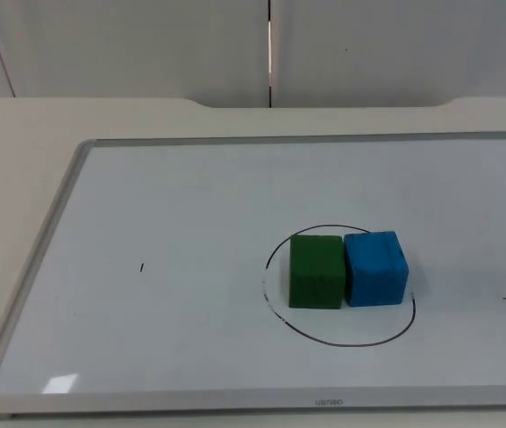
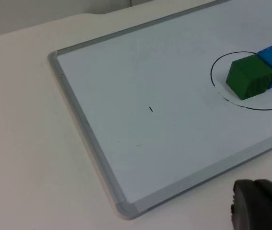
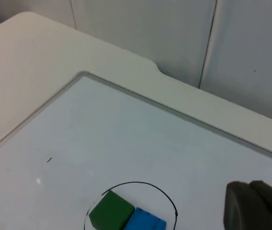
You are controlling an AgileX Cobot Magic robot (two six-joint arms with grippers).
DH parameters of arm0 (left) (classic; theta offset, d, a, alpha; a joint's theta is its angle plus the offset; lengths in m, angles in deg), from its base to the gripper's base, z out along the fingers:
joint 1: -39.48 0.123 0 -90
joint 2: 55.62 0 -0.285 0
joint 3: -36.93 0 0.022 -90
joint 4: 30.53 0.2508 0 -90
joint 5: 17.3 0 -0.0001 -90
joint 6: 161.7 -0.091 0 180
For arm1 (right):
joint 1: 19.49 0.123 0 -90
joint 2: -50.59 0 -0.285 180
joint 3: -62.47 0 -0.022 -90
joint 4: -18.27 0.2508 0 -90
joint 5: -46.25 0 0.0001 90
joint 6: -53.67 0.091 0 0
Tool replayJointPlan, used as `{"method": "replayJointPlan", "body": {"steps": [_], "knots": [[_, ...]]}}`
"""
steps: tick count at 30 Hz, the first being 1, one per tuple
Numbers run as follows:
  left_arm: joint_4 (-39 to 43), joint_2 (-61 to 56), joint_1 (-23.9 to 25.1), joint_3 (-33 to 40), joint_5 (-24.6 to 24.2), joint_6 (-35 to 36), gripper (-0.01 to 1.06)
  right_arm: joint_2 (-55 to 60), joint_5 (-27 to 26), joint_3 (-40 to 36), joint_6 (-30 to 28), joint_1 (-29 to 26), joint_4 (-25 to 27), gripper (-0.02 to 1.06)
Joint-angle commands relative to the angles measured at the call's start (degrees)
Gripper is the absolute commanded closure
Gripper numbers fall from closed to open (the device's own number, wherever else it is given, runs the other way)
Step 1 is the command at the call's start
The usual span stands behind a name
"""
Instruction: Push the two cubes into the marked area.
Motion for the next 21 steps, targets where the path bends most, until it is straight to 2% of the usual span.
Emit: {"method": "replayJointPlan", "body": {"steps": [1, 11, 21], "knots": [[0.3, -0.3, 0.2, 0.3, 0.6, 0.5, 1.05, -2.4, 3.0, 0.2, -2.0, 0.0, -0.3, 1.05], [0.3, -0.3, 0.2, 0.3, 0.6, 0.5, 1.05, -9.5, 3.4, -5.9, -2.8, 0.0, -1.5, 1.05], [0.3, -0.3, 0.2, 0.3, 0.6, 0.5, 1.05, -20.1, 3.4, -16.1, -2.8, 0.0, -2.3, 1.05]]}}
